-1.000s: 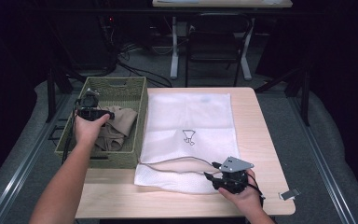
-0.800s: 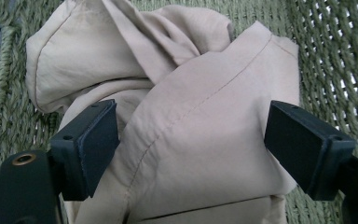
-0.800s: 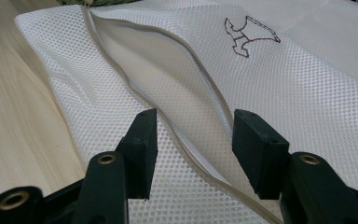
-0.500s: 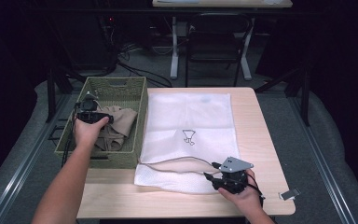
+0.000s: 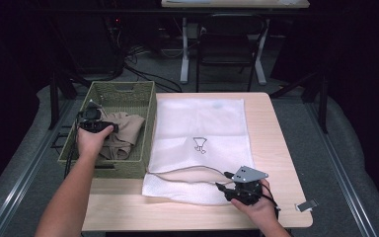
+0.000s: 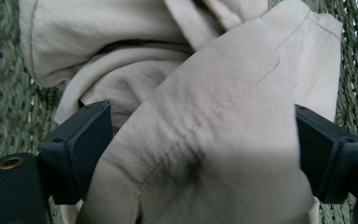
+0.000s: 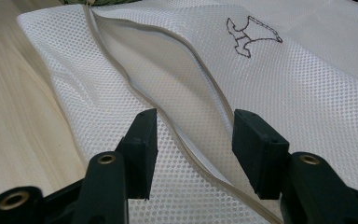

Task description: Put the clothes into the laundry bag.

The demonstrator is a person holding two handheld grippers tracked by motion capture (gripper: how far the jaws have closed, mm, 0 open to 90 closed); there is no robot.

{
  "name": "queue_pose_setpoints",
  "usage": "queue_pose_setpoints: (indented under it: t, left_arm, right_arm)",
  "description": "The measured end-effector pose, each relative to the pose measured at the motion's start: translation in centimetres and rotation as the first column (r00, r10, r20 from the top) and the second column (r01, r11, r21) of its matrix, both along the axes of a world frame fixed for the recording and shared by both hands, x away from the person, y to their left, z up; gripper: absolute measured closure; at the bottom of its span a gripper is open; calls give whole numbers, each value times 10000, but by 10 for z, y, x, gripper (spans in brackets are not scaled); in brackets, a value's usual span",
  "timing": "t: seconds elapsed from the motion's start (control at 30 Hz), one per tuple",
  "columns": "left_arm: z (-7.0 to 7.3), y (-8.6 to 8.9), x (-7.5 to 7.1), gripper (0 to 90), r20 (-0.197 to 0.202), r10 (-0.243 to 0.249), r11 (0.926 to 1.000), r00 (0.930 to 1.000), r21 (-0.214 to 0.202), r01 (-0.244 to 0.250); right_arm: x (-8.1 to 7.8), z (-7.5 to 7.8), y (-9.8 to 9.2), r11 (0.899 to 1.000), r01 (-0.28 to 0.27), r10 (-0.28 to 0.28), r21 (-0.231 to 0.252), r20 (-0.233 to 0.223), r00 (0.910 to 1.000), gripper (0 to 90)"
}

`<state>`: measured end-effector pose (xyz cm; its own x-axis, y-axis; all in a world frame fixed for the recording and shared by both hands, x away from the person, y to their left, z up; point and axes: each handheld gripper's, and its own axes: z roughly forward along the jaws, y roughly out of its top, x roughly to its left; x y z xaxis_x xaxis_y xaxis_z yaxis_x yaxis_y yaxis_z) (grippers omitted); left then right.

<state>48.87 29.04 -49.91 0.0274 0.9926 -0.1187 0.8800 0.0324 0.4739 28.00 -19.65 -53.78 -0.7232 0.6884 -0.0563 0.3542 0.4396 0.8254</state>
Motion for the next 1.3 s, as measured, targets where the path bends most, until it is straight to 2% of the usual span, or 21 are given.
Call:
queue_pose_setpoints:
  t: [0.07,0.4,1.0,1.1,1.3]
  left_arm:
    - [-4,0,1,126,-109,-35,9999,9999,-132,34]
    - [-11,-3,4,115,-531,-162,9996,9985,-231,150]
    - [-19,-6,7,144,-778,-255,9995,9966,-193,240]
    - [-22,-8,8,143,-950,-379,9992,9948,-153,366]
    - [-23,-8,8,146,-952,-406,9991,9946,-118,396]
  right_arm:
    - [0,0,0,10000,7,-7,0,-5,10000,507]
    - [0,0,0,10000,-56,56,-6,-7,10000,507]
    - [0,0,1,10000,-84,84,4,-5,10000,507]
    - [0,0,0,10000,-95,95,6,4,10000,507]
    - [1,0,0,10000,-79,79,1,-24,10000,507]
